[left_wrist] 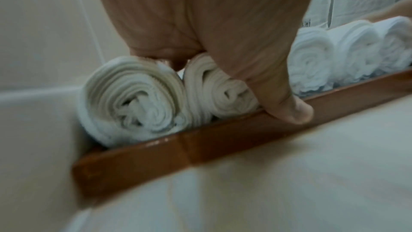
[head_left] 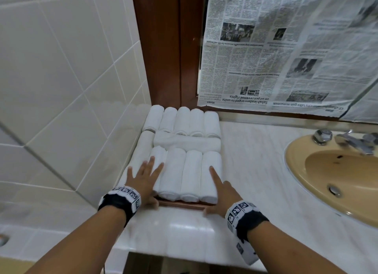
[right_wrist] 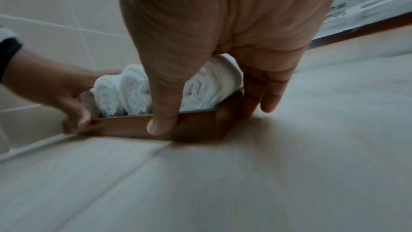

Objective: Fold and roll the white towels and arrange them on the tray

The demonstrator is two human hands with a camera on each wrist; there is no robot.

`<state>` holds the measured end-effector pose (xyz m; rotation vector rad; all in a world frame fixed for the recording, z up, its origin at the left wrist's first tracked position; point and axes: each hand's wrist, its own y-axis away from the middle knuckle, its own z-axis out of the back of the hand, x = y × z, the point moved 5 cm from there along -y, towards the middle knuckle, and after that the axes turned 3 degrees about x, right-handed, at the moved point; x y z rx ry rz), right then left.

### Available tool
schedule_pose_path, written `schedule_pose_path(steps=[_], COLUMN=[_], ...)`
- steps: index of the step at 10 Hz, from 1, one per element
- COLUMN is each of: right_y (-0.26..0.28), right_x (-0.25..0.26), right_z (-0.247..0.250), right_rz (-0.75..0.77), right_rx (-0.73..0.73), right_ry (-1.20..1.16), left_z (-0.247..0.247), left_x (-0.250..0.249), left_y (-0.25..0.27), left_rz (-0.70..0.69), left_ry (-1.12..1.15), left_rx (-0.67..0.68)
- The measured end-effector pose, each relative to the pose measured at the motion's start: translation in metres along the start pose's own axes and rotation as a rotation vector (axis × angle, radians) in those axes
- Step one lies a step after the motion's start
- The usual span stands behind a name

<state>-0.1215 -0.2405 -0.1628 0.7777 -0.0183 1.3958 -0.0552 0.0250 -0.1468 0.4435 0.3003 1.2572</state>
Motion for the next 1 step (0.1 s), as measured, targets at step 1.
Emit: schedule_pose_path(steps=[1], right_y=[0.0290], right_x=[-0.0346], right_z=[-0.0110], right_rz=[-0.052], right_rx=[-0.035], right_ry=[-0.266], left_z=[-0.0197], left_x=[0.0035], left_y=[0.0420], left_rz=[0.011], left_ry=[0.099], left_rx=[-0.405])
